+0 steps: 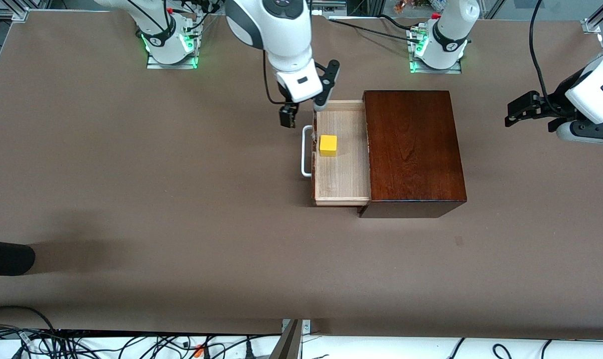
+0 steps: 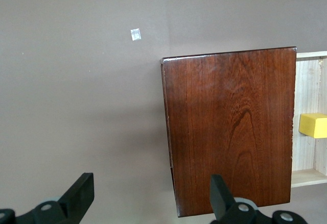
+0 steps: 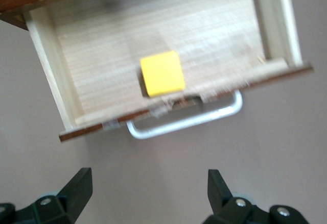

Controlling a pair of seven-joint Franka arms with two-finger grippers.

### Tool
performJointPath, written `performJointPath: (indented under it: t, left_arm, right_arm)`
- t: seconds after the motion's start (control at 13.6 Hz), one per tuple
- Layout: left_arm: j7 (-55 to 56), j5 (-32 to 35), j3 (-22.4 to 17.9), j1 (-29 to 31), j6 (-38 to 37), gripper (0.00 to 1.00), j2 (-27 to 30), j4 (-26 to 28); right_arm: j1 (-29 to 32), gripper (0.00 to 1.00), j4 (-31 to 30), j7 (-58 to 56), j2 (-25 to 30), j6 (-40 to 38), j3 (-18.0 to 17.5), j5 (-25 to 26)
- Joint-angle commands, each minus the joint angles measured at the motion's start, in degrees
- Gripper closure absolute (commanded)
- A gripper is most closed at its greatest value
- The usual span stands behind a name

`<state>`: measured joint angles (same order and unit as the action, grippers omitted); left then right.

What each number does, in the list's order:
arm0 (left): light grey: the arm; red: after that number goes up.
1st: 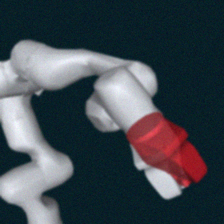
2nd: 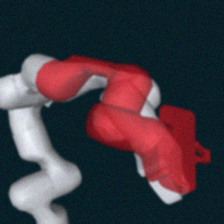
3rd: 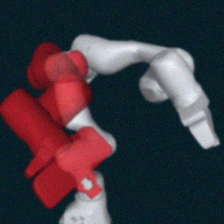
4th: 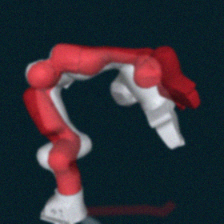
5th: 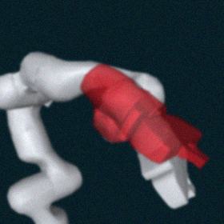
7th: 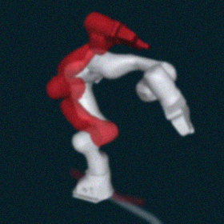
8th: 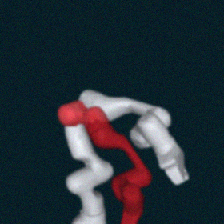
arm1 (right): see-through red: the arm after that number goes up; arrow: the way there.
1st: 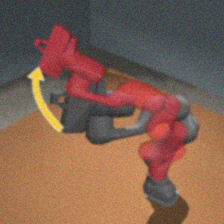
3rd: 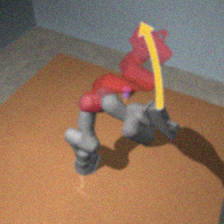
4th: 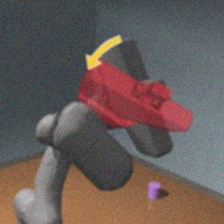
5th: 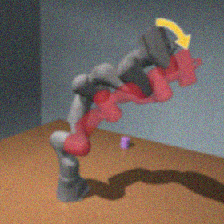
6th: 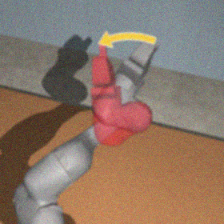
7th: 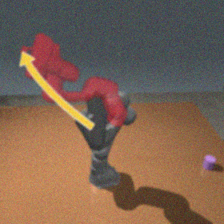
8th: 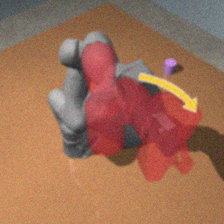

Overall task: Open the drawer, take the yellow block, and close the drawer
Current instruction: 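Lower the right gripper into the drawer and grasp the yellow cube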

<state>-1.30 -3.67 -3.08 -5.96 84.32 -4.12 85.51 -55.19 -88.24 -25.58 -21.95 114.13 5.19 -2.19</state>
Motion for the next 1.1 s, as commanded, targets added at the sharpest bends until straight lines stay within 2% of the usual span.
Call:
performJointPath:
  t: [0.0,0.22,0.66,1.03]
  left_arm:
    - [-1.43,-0.38,1.68,1.47,1.11,0.0,1.57,1.59]
    - [-1.6,-0.29,1.68,1.47,1.11,0.0,1.57,1.59]
    - [-2.22,4.63,1.76,1.47,0.94,0.0,1.57,1.5]
    - [-2.13,4.63,1.76,1.39,0.59,0.0,1.39,0.71]
  right_arm:
    - [-1.76,0.0,7.71,-4.92,-5.98,-0.14,-0.01,0.43]
    - [-2.38,0.0,11.86,-5.45,-10.56,-0.05,-0.01,1.13]
    - [-2.38,0.0,12.48,-8.35,-15.13,5.57,-0.01,1.84]
    - [-2.38,0.0,12.83,-8.7,-17.33,6.45,0.08,2.27]
